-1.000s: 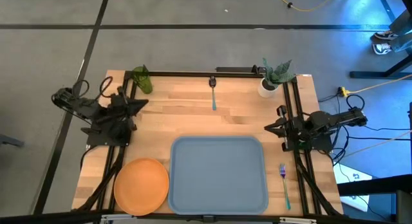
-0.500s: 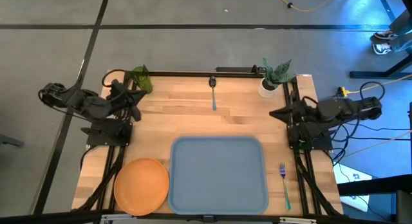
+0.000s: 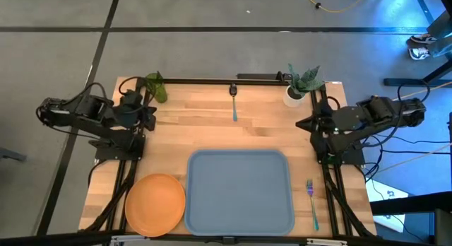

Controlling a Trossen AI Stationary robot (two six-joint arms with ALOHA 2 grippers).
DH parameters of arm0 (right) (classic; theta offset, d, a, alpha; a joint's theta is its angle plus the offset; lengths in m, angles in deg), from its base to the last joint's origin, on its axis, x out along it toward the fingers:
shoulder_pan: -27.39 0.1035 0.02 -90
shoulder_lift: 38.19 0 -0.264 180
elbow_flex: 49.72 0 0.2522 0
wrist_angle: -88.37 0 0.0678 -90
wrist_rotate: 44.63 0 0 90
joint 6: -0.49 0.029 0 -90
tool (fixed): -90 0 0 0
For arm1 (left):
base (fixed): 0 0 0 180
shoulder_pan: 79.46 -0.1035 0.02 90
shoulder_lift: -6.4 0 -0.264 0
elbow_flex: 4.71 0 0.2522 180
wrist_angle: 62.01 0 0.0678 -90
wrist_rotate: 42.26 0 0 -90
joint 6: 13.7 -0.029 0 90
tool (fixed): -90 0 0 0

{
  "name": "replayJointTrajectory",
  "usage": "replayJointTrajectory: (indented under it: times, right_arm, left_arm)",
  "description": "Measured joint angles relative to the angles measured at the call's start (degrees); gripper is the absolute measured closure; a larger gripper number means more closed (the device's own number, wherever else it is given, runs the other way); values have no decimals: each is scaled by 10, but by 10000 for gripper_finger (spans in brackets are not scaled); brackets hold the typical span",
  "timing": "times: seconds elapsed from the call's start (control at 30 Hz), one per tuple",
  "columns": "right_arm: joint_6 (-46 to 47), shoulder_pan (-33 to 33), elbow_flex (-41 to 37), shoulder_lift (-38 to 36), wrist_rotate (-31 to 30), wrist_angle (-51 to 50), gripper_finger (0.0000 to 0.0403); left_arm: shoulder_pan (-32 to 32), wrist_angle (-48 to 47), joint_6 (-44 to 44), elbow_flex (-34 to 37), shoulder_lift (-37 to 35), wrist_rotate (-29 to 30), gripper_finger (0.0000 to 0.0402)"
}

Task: Pick and place plate/cup/fork/spoon on tray
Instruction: Put the green cup on the top left of the gray serving tray

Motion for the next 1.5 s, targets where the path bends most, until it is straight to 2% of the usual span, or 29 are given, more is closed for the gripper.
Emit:
replayJointTrajectory:
  times: [0.13,0.27,0.5,0.73,0.9,0.97,1.03,1.1,1.17,1.3,1.5]
  right_arm:
    - [-22,0,6,4,0,0,374]
    - [-24,0,7,4,0,0,374]
    - [-25,0,7,4,0,0,374]
    - [-27,0,7,4,0,0,374]
    - [-28,0,7,4,0,3,374]
    - [-28,0,7,4,0,5,374]
    - [-28,0,7,4,0,5,374]
    - [-27,0,7,4,0,5,374]
    - [-21,0,7,4,0,5,374]
    - [2,0,7,4,1,5,374]
    - [50,0,6,4,8,5,374]
  left_arm:
    - [0,6,-22,0,1,6,401]
    - [0,6,22,0,0,16,396]
    - [-21,5,57,0,2,-2,346]
    - [-83,9,106,0,2,-24,308]
    - [-124,74,33,0,2,70,306]
    - [-137,112,-34,0,1,110,305]
    - [-149,150,-125,0,1,116,305]
    - [-161,181,-189,0,1,90,305]
    - [-177,203,-211,0,2,44,305]
    - [-220,206,-210,0,8,-29,305]
    - [-307,209,-184,0,27,-106,305]
